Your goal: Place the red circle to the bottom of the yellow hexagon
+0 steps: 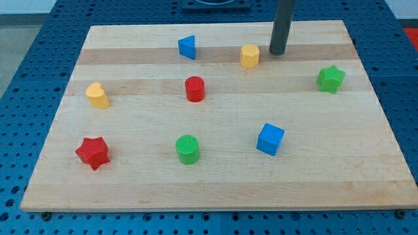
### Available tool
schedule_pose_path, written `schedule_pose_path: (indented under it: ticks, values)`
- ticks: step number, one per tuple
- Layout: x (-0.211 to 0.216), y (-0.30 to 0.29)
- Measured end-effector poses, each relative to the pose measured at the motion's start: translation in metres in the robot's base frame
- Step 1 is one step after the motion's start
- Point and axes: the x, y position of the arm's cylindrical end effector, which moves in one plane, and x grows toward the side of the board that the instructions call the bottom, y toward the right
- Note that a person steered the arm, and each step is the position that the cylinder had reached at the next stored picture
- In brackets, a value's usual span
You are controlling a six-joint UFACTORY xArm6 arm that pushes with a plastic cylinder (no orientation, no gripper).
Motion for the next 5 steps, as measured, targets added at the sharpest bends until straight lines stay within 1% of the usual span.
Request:
schedule_pose_path:
  ticks: [1, 2, 3, 5]
  values:
    - [0.022, 0.000]
    - [0.033, -0.001]
    - [0.031, -0.020]
    - [-0.054, -0.079]
